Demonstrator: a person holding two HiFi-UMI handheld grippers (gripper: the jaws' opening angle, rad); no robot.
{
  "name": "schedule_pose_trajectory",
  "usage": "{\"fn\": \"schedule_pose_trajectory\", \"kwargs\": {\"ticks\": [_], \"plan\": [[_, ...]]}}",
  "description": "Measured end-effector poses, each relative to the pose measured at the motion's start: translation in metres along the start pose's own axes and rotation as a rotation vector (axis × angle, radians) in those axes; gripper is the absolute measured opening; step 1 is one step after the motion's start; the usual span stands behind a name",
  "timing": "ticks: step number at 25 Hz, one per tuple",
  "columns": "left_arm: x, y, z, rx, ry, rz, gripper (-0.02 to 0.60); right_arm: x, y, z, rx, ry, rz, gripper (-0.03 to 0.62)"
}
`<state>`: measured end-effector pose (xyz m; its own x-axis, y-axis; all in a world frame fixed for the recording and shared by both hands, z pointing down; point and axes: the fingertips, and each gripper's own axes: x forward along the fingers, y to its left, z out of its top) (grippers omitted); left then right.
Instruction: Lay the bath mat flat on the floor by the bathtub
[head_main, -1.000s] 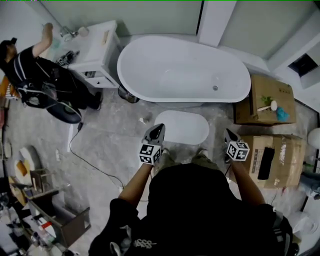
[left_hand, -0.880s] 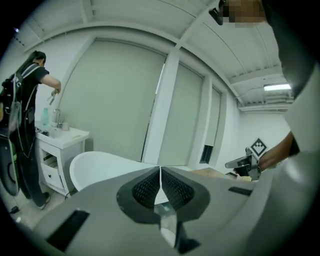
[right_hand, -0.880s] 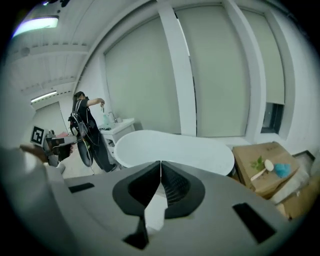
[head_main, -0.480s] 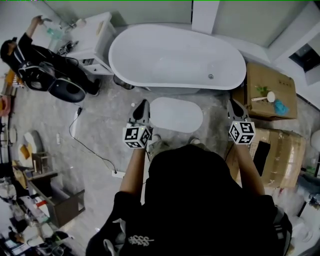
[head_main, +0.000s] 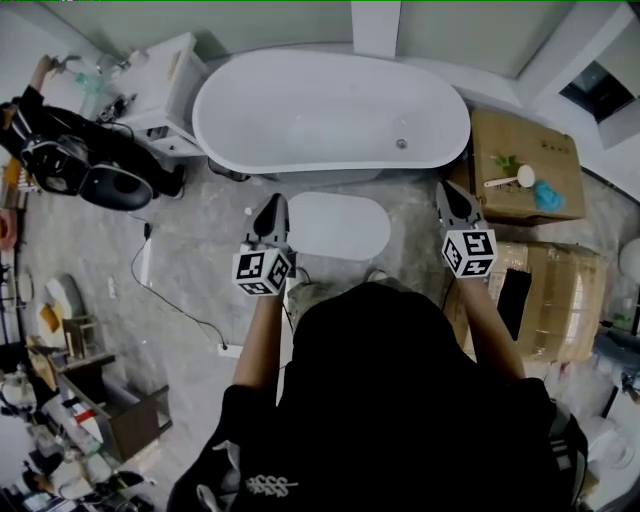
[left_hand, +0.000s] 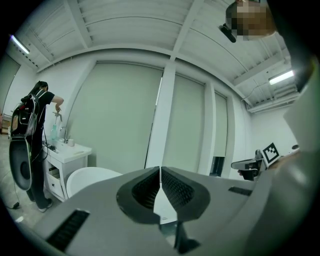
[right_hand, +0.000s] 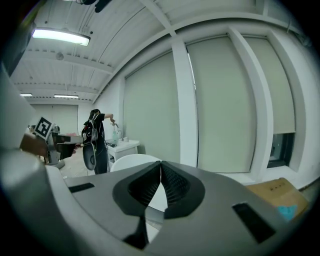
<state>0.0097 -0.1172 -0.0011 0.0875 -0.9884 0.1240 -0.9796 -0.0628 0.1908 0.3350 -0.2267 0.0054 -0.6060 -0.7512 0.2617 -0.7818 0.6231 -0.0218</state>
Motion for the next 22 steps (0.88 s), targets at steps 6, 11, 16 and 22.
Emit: {"fn": "schedule_pose_trajectory", "kwargs": {"ticks": [6, 11, 16, 22], "plan": [[0.005, -0.008, 0.0, 0.014, 0.004, -0.001, 0.025, -0.007, -0.013, -0.003, -0.008, 0.005, -0.014, 0.023], [0.01, -0.011, -0.006, 0.008, 0.006, 0.003, 0.025, -0.01, -0.02, -0.007, 0.001, 0.006, -0.018, 0.023], [0.012, -0.012, -0.012, -0.003, 0.01, 0.01, 0.025, -0.011, -0.019, -0.01, 0.014, 0.009, -0.011, 0.023], [0.012, -0.011, -0.022, -0.016, 0.018, 0.006, 0.025, -0.005, -0.013, -0.011, 0.013, 0.005, -0.009, 0.023]]}}
